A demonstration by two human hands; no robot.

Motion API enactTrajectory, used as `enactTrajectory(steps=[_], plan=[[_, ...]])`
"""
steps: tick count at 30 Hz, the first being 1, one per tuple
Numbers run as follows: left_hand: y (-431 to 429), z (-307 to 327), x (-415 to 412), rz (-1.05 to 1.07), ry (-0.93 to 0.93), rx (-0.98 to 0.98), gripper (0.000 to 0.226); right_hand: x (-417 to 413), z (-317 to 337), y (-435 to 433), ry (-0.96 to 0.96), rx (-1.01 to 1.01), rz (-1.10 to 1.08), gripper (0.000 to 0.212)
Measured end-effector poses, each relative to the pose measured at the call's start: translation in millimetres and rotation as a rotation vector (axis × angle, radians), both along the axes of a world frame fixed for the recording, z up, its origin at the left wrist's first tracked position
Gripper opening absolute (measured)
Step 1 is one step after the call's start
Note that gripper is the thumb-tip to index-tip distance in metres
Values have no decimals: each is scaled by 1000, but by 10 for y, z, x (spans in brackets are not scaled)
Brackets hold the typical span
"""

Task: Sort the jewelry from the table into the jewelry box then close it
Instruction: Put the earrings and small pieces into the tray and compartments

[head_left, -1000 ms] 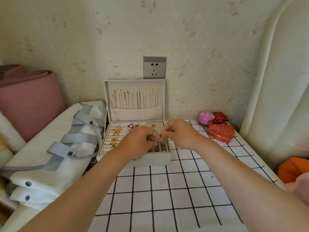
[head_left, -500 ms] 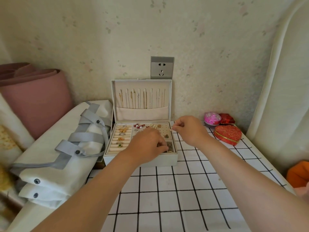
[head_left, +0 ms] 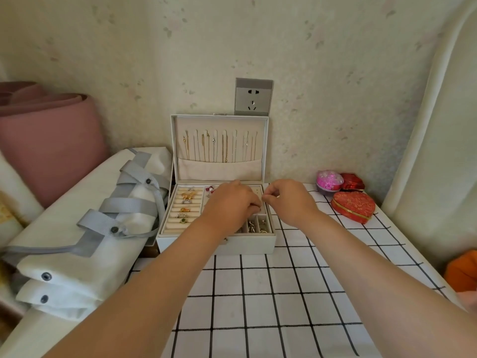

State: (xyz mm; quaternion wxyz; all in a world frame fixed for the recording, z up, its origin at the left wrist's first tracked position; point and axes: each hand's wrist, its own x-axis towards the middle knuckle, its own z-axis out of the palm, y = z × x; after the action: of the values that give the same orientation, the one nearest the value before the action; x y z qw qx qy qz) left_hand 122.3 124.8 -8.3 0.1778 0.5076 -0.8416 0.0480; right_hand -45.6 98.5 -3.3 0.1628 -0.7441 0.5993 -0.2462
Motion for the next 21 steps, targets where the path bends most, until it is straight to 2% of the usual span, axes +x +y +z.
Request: enactTrajectory(steps=[5,14,21], plan=[[-1,-7,-7,74,139,-24,10,4,-10,-20,-8,1,16,12],[-58,204,201,259,754,130,1,18,40,32,141,-56,103,7],[8,216,193,261,954,300,2,24,64,46,253,-101,163,8]])
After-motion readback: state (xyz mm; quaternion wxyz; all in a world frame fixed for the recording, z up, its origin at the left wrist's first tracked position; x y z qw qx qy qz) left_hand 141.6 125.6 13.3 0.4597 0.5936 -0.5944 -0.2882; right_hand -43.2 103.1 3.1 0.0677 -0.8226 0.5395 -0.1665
